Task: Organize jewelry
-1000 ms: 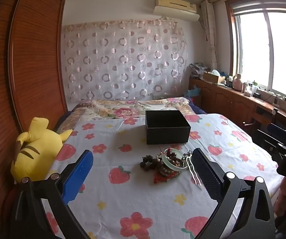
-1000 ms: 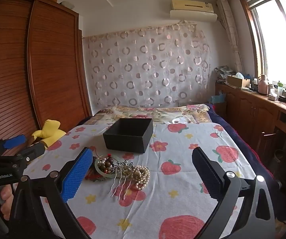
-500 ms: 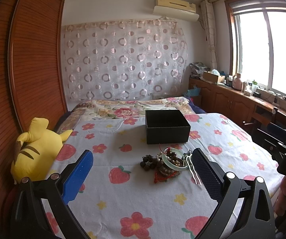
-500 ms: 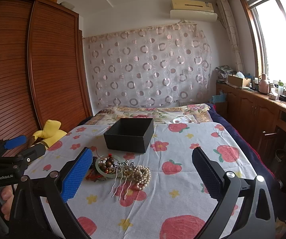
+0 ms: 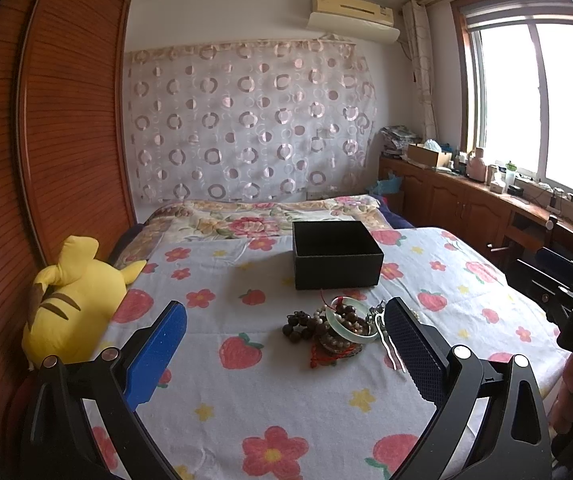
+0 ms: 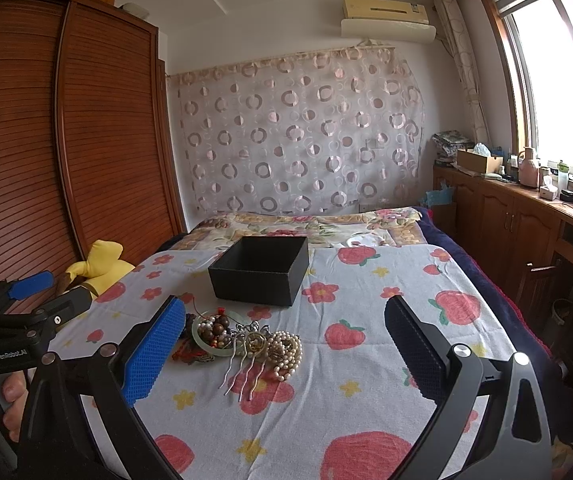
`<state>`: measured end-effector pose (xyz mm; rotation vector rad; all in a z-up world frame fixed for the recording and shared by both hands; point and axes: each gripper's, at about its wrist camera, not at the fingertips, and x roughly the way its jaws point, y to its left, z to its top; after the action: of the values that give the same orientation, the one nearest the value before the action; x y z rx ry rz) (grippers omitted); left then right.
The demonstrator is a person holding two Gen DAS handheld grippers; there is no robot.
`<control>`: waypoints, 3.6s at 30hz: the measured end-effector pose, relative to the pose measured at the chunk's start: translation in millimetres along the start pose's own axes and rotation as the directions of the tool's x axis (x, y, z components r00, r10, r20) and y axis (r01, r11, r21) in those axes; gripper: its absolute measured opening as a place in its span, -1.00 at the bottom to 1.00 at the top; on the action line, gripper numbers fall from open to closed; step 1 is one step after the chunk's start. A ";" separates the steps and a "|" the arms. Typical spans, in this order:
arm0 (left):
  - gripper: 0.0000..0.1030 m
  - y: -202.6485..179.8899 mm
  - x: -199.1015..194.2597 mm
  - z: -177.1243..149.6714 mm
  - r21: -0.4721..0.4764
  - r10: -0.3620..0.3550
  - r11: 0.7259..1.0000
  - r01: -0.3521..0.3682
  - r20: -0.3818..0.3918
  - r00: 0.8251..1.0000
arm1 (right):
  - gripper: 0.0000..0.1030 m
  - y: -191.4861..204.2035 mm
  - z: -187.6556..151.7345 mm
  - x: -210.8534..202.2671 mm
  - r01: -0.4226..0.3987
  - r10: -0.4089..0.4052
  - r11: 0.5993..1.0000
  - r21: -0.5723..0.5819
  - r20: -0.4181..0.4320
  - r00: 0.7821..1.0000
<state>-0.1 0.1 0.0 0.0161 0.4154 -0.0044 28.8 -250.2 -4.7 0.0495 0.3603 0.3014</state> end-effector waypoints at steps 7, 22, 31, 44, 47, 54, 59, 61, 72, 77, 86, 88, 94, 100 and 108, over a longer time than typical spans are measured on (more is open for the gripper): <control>0.86 0.4 -0.2 0.4 -0.001 0.001 1.000 -0.001 0.003 1.000 | 0.95 -0.2 0.1 -0.4 -0.001 0.001 1.000 -0.001 0.000 1.000; 0.86 1.3 -7.0 12.3 0.001 0.004 1.000 -0.004 0.012 1.000 | 0.95 0.6 2.1 -1.9 0.001 -0.001 1.000 0.003 0.006 1.000; 0.86 1.3 -7.6 12.7 0.001 0.005 1.000 -0.005 0.015 1.000 | 0.95 0.1 2.0 -2.2 0.000 0.000 1.000 0.002 0.006 1.000; 0.86 4.3 -13.4 17.3 0.000 0.004 1.000 -0.004 0.016 1.000 | 0.95 1.0 3.3 -0.3 -0.001 0.001 1.000 0.002 0.008 1.000; 0.86 5.8 -15.8 18.5 0.002 0.005 1.000 -0.005 0.016 1.000 | 0.95 1.1 3.1 -0.4 -0.001 0.001 1.000 0.002 0.008 1.000; 0.86 9.4 -19.2 17.4 -0.007 0.005 1.000 -0.005 0.008 1.000 | 0.95 -1.0 4.3 -3.4 -0.006 0.006 1.000 0.008 -0.006 1.000; 0.86 14.0 -10.3 13.3 -0.009 0.007 1.000 -0.007 -0.017 1.000 | 0.95 0.5 -2.0 1.7 -0.009 0.010 1.000 0.012 -0.024 1.000; 0.86 13.7 -4.2 8.4 -0.010 0.004 1.000 -0.005 -0.030 1.000 | 0.95 -2.7 -5.4 6.4 -0.011 0.011 1.000 0.009 -0.033 0.999; 0.86 14.7 34.5 -14.7 0.005 -0.035 0.999 0.036 -0.122 0.992 | 0.60 -25.6 -21.4 43.4 -0.062 0.050 0.995 -0.075 -0.145 0.988; 0.86 12.5 47.3 -23.4 0.023 -0.037 0.999 0.041 -0.163 0.986 | 0.33 -30.8 -27.9 68.1 -0.112 0.084 0.988 -0.107 -0.242 0.967; 0.86 11.4 63.6 -30.7 0.029 -0.055 0.998 0.063 -0.221 0.974 | -0.02 -15.3 -41.7 113.8 -0.218 0.153 0.968 -0.121 -0.404 0.902; 0.86 10.8 65.8 -31.2 0.029 -0.061 0.997 0.069 -0.231 0.971 | -0.02 -11.6 -45.9 126.3 -0.229 0.153 0.966 -0.121 -0.448 0.881; 0.86 10.9 70.8 -35.2 0.018 -0.069 0.997 0.076 -0.254 0.965 | -0.04 -5.1 -55.6 143.3 -0.235 0.127 0.962 -0.141 -0.531 0.838; 0.86 8.5 72.2 -36.4 0.019 -0.078 0.996 0.086 -0.262 0.962 | -0.55 -4.7 -54.9 146.3 -0.214 0.079 0.957 -0.195 -0.536 0.841; 0.86 3.5 76.0 -42.8 0.032 -0.080 0.995 0.093 -0.280 0.957 | -0.92 -22.6 -39.9 129.7 -0.208 0.094 0.956 -0.204 -0.459 0.884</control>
<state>52.2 4.2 -69.7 0.0433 0.6984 -0.0990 136.7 -233.3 -88.3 -0.2450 0.7755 0.5159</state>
